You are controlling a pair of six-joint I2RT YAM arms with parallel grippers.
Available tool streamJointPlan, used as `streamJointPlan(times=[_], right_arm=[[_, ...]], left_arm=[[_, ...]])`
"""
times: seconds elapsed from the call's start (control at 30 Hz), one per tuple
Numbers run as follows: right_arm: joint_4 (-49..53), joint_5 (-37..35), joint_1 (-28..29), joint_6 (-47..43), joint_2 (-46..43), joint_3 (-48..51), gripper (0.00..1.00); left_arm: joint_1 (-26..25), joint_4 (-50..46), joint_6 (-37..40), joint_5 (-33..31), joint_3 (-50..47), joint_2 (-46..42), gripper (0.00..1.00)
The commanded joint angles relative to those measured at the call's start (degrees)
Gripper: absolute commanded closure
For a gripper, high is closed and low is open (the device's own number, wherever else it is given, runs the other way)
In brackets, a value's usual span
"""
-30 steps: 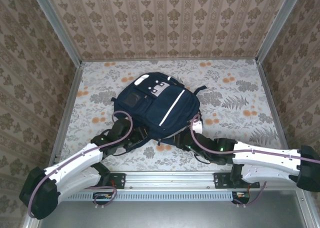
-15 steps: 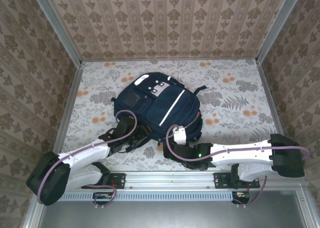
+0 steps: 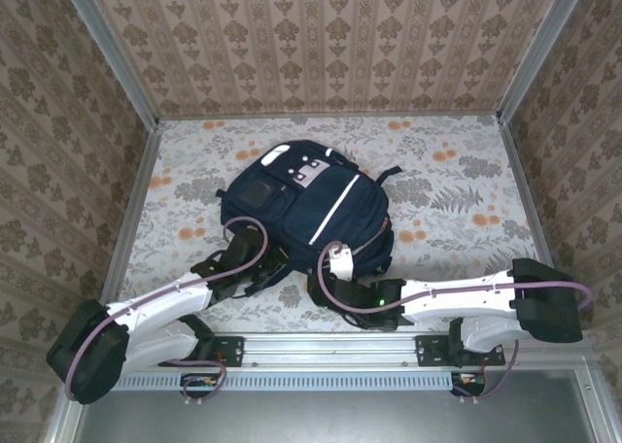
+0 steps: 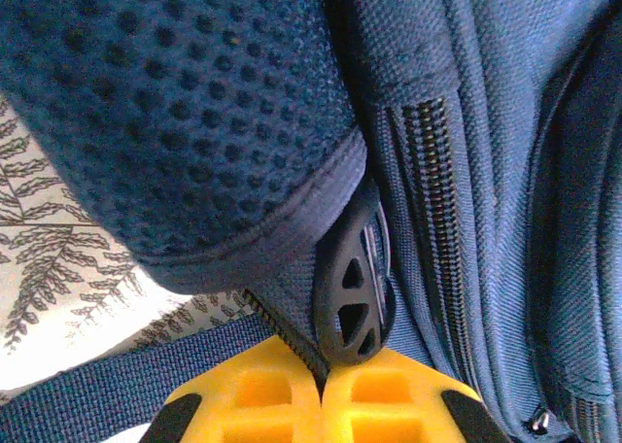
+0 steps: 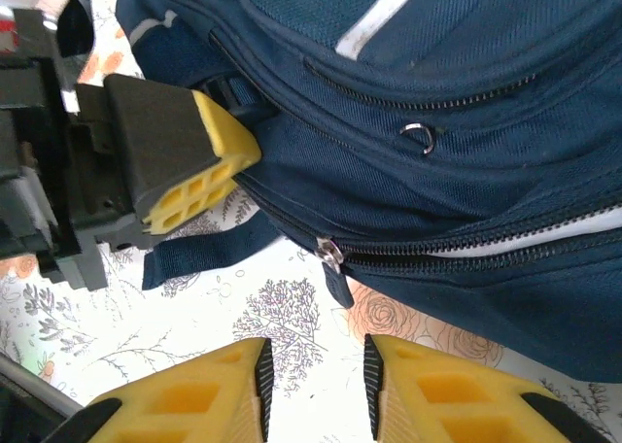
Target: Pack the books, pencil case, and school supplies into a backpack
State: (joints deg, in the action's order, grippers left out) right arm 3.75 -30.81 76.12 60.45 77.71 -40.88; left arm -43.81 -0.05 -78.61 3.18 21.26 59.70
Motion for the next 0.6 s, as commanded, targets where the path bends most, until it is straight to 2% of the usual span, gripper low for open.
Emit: streamJointPlan(times=[0.0,0.33,0.57], right_arm=[[-11.19,2.66,-0.96,0.54,1.09,4.42,0.60],[-28.53,2.24,-2.02,-2.68,8.25,9.12,0.62],[-29.95,-0.41,-2.09,-4.06,9.86,10.06,0.64]], left_arm=[[-1.65,-5.42,-3.45,-3.84,4.28,-1.58,1.00],[-3.89,-9.19,-4.76,-4.76,8.08,-1.41,1.00],[-3.88,-9.88,-4.63,-4.84,8.31,-1.87,1.00]])
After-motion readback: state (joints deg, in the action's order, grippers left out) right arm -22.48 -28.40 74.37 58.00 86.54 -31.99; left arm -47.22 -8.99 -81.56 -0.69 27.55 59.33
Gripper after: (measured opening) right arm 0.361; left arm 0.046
